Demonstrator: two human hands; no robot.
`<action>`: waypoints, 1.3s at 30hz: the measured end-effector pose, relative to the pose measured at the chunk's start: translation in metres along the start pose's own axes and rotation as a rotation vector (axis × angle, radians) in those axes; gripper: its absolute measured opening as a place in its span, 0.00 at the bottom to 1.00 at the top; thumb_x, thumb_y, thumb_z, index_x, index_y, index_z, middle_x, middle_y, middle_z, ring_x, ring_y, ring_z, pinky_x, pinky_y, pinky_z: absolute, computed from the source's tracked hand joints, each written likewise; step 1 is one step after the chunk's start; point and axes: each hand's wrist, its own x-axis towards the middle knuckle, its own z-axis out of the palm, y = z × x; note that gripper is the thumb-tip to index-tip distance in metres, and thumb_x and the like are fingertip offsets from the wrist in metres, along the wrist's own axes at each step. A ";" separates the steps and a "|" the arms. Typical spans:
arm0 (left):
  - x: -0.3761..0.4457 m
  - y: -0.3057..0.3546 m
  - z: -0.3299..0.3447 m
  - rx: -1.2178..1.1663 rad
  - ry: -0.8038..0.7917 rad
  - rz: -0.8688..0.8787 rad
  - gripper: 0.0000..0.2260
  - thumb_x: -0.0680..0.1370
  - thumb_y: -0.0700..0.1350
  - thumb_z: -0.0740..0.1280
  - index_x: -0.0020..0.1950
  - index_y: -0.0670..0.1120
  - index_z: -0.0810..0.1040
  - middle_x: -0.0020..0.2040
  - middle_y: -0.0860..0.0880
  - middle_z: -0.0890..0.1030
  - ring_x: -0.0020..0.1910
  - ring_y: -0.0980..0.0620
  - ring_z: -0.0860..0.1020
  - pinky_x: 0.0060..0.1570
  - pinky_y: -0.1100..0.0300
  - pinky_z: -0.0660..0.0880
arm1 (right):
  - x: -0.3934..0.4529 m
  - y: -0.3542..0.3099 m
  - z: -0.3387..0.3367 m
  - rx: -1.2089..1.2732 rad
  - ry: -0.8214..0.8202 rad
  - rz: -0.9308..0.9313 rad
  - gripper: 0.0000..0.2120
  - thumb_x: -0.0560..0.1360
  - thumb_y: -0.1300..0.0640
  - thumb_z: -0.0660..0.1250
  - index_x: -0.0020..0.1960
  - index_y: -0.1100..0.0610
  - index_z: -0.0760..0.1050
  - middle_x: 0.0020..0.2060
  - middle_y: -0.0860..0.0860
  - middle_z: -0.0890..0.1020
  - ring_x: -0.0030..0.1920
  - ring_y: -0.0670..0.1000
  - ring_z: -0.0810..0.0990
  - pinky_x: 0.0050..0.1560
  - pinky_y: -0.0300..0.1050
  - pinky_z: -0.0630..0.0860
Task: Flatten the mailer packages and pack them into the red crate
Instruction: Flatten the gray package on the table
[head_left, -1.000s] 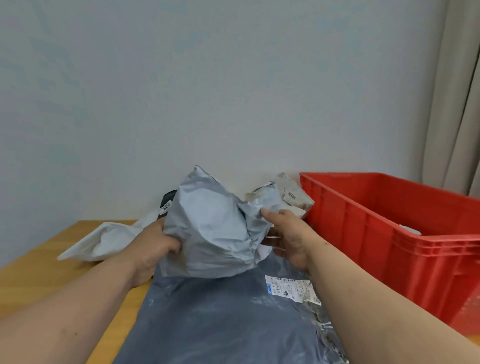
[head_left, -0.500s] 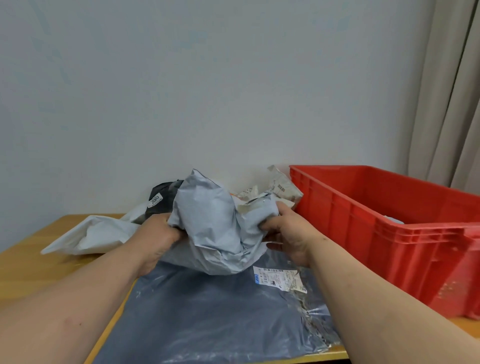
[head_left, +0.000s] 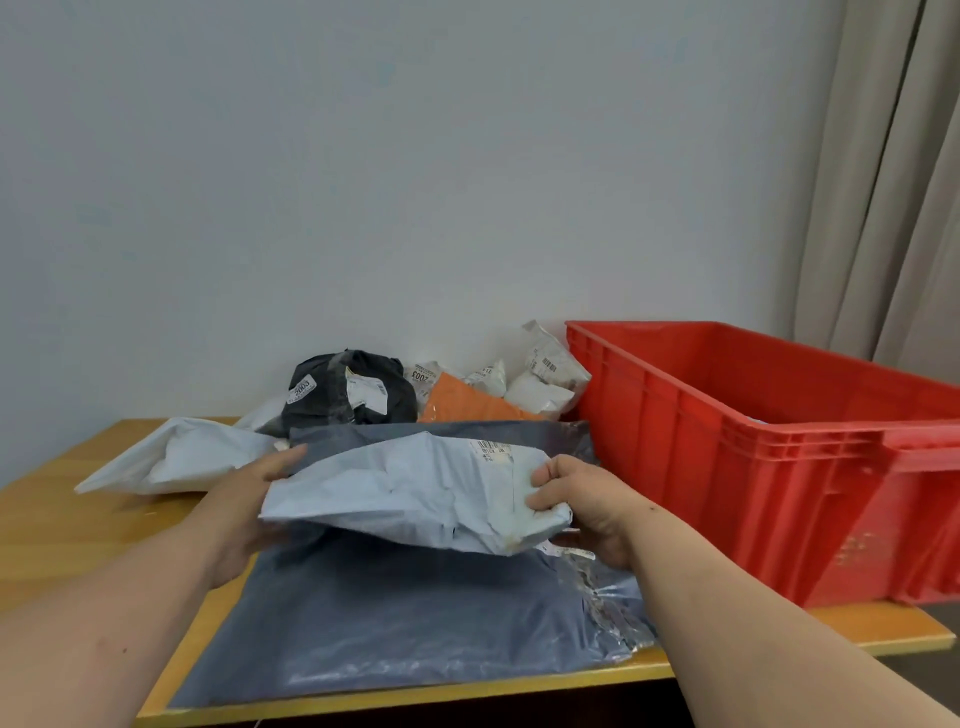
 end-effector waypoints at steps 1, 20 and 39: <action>0.001 -0.005 -0.005 0.030 -0.012 -0.070 0.07 0.80 0.45 0.64 0.54 0.52 0.81 0.50 0.49 0.83 0.45 0.47 0.79 0.44 0.54 0.76 | 0.000 0.004 0.002 0.002 0.003 0.000 0.13 0.72 0.70 0.67 0.44 0.51 0.72 0.39 0.52 0.79 0.38 0.51 0.76 0.37 0.43 0.73; 0.025 -0.050 0.013 0.777 -0.076 0.119 0.37 0.73 0.29 0.64 0.77 0.55 0.62 0.74 0.46 0.68 0.66 0.46 0.72 0.53 0.66 0.70 | -0.029 0.038 -0.013 -0.624 -0.100 0.268 0.20 0.71 0.76 0.54 0.46 0.54 0.73 0.40 0.55 0.70 0.33 0.50 0.65 0.23 0.35 0.63; 0.054 -0.067 0.016 1.084 -0.106 0.050 0.34 0.80 0.38 0.61 0.81 0.50 0.47 0.79 0.49 0.55 0.76 0.48 0.61 0.68 0.64 0.61 | 0.039 0.031 0.022 -0.608 0.478 -0.128 0.09 0.81 0.54 0.59 0.58 0.57 0.66 0.57 0.60 0.77 0.56 0.61 0.76 0.53 0.50 0.72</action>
